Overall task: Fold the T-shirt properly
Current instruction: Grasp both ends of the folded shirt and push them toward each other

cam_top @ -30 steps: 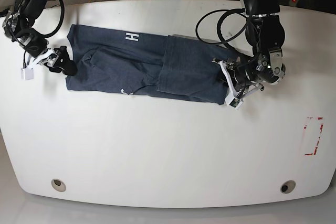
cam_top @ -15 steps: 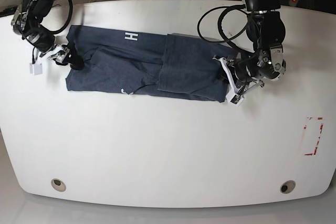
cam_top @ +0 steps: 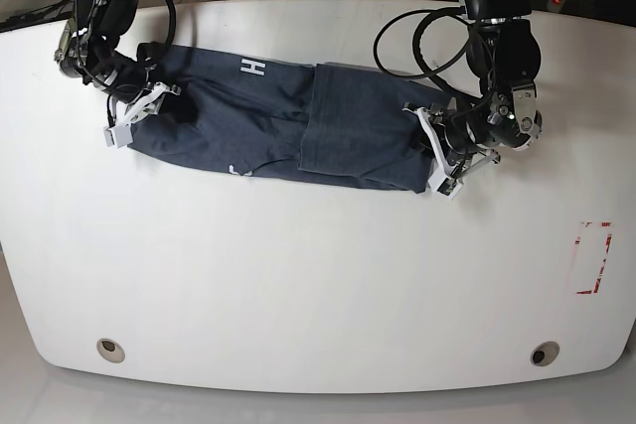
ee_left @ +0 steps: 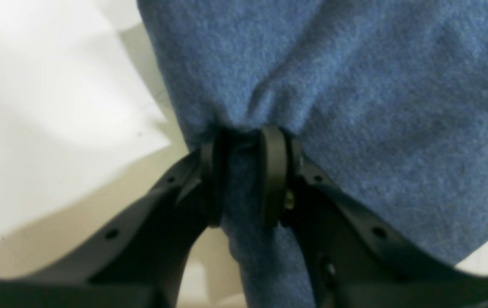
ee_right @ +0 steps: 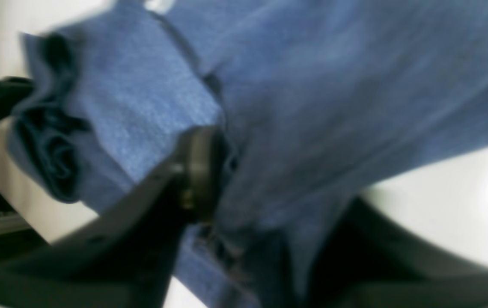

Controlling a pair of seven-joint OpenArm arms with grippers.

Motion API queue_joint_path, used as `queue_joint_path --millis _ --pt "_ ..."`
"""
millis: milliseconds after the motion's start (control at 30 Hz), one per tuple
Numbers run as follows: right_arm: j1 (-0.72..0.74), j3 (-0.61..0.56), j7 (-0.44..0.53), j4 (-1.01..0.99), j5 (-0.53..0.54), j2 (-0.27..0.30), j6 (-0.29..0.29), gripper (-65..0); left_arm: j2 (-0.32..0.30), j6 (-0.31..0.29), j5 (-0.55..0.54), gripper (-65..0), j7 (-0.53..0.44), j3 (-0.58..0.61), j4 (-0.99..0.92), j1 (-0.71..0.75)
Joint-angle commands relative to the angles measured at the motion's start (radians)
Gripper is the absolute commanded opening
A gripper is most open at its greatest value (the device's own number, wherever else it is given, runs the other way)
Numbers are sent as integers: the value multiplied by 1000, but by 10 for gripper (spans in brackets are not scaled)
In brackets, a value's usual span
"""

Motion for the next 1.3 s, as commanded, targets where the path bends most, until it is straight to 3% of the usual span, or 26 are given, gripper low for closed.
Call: queue_joint_path --millis 0,200,333,500,633,800,933,1100,1267 --pt "23 0 9 18 -27 14 12 -631 -1 0 8 -532 19 1 10 -7" --pt "17 0 3 138 -44 22 7 -650 8 0 8 -531 19 4 2 -7" --pt "6 0 -55 270 -42 23 6 -650 40 7 11 -531 19 4 -7 -7" --pt "27 2 -150 397 -30 43 10 -650 85 115 6 -531 16 6 -19 -12" --pt "30 2 -163 460 27 46 15 -650 134 152 6 -529 14 6 -19 -13" --pt "32 -21 -160 463 214 46 17 -650 166 155 8 -529 14 6 -21 -13" --pt "33 -84 -158 465 274 42 17 -650 166 155 5 -529 14 6 -21 -12" --pt "33 -165 -155 465 275 0 12 -650 166 155 3 -529 14 6 -21 -9" --pt "58 -247 -153 485 211 -26 7 -650 166 155 3 -529 14 6 -21 -7"
